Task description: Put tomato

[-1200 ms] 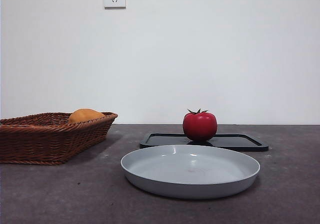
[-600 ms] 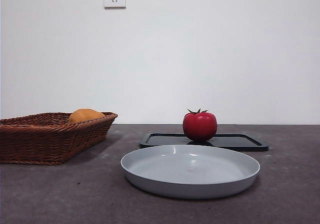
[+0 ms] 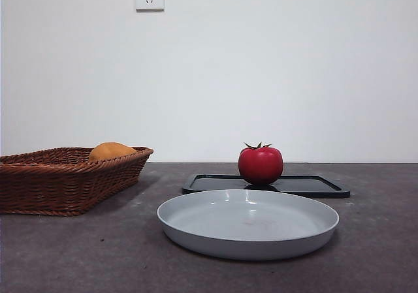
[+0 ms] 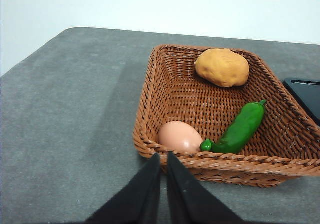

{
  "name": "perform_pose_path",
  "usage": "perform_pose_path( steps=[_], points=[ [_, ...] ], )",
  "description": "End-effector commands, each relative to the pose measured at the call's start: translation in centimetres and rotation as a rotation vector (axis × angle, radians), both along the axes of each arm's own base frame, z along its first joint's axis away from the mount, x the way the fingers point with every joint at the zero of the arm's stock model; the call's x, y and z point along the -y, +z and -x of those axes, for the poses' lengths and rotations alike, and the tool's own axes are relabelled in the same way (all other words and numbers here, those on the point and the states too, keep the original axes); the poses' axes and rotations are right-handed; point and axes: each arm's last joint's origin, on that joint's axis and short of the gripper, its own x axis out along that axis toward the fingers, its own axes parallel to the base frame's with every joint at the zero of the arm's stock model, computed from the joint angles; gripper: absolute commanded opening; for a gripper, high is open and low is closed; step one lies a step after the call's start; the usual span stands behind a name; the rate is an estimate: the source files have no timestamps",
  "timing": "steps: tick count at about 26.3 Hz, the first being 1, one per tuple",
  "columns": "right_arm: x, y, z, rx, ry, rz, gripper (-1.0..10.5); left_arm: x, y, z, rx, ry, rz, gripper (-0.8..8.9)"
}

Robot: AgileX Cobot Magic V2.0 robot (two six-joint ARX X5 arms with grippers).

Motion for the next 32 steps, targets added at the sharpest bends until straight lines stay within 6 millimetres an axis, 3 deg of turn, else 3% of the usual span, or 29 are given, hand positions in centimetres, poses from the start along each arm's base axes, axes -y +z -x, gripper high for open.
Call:
perform_pose_path(
  steps=[1, 5, 14, 18, 32],
  points=[
    [0.7, -2.6, 0.0, 0.114, -0.075, 0.018, 0.2, 0.0, -0.8, -0.1, -0.027, 0.001, -0.006, 0.20],
    [1.4, -8.0, -0.4, 0.264, -0.159, -0.020, 0.2, 0.0, -0.8, -0.1, -0.027, 0.001, -0.006, 0.20],
    [1.9, -14.3, -1.4, 0.242, -0.217, -0.012, 0.2, 0.0, -0.8, -0.1, -0.027, 0.001, -0.006, 0.20],
    [2.3, -15.9, -1.5, 0.210, -0.253, -0.008, 0.2, 0.0, -0.8, -0.1, -0.027, 0.001, -0.006, 0.20],
    [2.8, -17.4, -1.0, 0.069, -0.304, 0.014, 0.2, 0.0, -0.8, -0.1, -0.025, 0.001, -0.006, 0.20]
  ],
)
